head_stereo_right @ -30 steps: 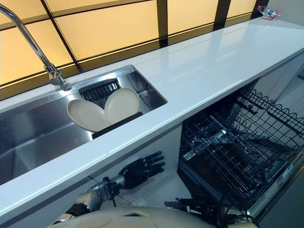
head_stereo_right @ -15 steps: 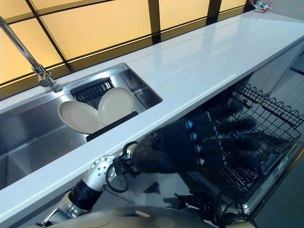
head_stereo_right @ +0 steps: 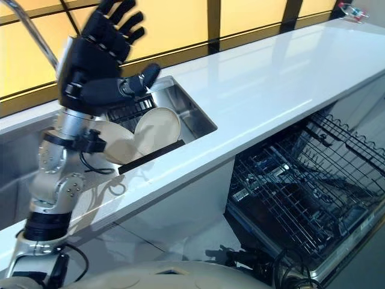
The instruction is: Pick up plates and place into dishwasher.
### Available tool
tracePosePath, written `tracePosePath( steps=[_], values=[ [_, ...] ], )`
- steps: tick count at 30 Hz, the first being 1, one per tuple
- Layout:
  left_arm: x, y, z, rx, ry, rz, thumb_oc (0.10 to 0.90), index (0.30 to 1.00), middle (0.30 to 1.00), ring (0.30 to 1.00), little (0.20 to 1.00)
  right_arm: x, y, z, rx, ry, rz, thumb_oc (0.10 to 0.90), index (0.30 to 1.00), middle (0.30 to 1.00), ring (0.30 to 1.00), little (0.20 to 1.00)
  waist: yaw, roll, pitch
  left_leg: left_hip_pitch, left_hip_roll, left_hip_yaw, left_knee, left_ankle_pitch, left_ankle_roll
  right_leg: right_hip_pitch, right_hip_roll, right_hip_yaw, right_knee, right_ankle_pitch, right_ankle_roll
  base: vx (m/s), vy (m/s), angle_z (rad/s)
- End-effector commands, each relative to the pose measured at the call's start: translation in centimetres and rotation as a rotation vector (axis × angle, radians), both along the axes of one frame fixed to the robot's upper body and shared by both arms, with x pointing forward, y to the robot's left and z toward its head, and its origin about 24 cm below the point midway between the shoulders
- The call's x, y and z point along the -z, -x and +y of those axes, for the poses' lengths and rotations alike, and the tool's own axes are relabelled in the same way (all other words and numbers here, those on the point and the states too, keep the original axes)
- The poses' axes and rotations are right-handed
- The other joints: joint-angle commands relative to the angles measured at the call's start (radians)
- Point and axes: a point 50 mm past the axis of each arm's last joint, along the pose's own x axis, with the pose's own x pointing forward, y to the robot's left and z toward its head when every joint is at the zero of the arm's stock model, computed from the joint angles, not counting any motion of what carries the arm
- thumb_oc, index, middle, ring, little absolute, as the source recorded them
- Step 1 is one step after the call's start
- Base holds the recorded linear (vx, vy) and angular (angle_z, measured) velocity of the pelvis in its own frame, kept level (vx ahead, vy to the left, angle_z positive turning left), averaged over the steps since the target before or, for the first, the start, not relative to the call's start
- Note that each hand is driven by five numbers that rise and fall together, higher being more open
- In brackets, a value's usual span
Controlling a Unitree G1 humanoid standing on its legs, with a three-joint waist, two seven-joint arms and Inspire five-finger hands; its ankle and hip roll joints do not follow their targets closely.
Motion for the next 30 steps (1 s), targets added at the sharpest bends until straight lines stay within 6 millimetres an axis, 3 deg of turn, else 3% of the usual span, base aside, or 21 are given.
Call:
tracePosePath(
  steps=[1,8,16,23,30],
  values=[
    [-6.3,-0.5,2.1,-0.197,-0.097,-0.223,0.800,0.900,0.900,0.900,0.900,0.5,2.8,1.1,-0.020,-0.060,0.129,0.800,0.900,0.900,0.900,0.900,-0.008,-0.009,-0.047,-0.007,-0.082,0.055,0.002,-0.058,0.058,0.015,0.021,0.018,0.009,-0.017,0.012,0.02,0.055,0.10],
    [-7.2,-3.4,8.0,-0.421,-0.202,-0.042,0.800,0.900,0.900,0.900,0.900,0.3,2.3,0.1,-0.044,-0.032,0.137,0.800,0.900,0.900,0.900,0.900,-0.021,0.017,-0.051,-0.007,-0.084,0.067,0.002,-0.053,0.053,0.016,0.018,0.019,0.009,-0.017,0.021,0.02,0.053,-0.02],
    [-5.3,-5.9,12.8,-0.553,-0.343,0.266,0.800,0.900,0.900,0.900,0.900,0.0,2.8,-1.5,-0.049,0.003,0.156,0.800,0.900,0.900,0.900,0.900,-0.056,0.037,-0.042,0.003,-0.084,0.096,0.002,-0.052,0.054,0.017,0.017,0.037,0.009,-0.012,0.032,0.06,0.063,-0.03],
    [-2.9,-6.9,14.1,-0.558,-0.300,0.446,0.800,0.900,0.900,0.900,0.900,-0.2,3.2,-2.4,-0.051,0.025,0.163,0.800,0.900,0.900,0.900,0.900,-0.085,0.036,-0.030,0.016,-0.085,0.118,0.002,-0.058,0.059,0.020,0.017,0.062,0.011,-0.010,0.040,0.08,0.053,-0.09],
    [1.5,-7.6,14.0,-0.553,-0.292,0.598,0.800,0.900,0.900,0.900,0.900,-0.3,3.4,-2.9,-0.084,0.046,0.164,0.800,0.900,0.900,0.900,0.900,-0.106,0.027,-0.012,0.024,-0.089,0.135,0.008,-0.065,0.070,0.014,0.014,0.093,0.019,-0.005,0.046,0.07,0.052,-0.14]
  ],
)
